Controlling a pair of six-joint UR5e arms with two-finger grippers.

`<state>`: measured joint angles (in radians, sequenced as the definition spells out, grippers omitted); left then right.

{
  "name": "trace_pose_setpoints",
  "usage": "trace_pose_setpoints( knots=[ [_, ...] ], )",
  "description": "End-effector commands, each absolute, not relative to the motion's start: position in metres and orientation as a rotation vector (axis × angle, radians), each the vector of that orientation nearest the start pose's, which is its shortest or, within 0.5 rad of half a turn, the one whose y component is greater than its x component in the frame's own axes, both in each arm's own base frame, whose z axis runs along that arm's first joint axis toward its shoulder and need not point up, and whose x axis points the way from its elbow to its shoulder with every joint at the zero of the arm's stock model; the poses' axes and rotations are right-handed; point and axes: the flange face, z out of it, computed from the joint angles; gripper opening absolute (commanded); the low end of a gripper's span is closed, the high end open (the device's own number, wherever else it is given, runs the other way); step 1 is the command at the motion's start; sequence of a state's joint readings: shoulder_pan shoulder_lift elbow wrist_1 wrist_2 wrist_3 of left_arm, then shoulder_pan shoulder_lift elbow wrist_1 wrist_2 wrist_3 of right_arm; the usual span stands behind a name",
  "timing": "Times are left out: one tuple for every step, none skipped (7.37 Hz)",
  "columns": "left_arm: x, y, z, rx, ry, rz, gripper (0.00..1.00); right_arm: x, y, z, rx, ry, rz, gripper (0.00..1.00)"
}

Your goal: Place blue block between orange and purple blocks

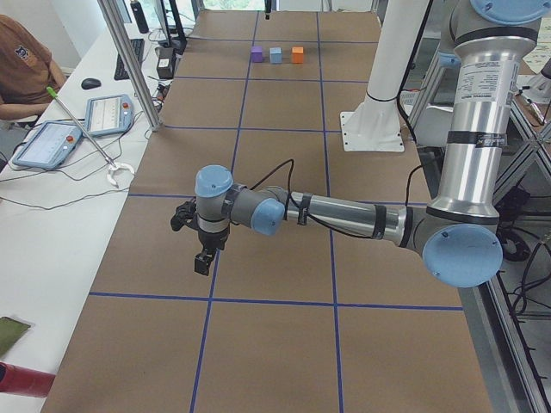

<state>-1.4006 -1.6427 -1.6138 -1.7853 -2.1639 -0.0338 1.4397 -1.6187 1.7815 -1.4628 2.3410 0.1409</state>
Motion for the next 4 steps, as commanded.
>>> trace_pose_setpoints(
  knots=[
    [-0.021, -0.535, 0.602, 0.251, 0.637, 0.198, 1.00, 0.043, -0.488, 0.567, 0.139, -0.768, -0.118, 1.00],
    [-0.059, -0.519, 0.624, 0.258, 0.655, 0.206, 1.00, 0.043, -0.490, 0.582, 0.113, -0.747, -0.106, 1.00],
    [-0.080, -0.498, 0.663, 0.238, 0.668, 0.226, 1.00, 0.049, -0.490, 0.593, 0.097, -0.734, -0.086, 1.00],
    [-0.083, -0.482, 0.683, 0.221, 0.656, 0.267, 1.00, 0.057, -0.491, 0.590, 0.106, -0.736, -0.064, 1.00]
  ],
)
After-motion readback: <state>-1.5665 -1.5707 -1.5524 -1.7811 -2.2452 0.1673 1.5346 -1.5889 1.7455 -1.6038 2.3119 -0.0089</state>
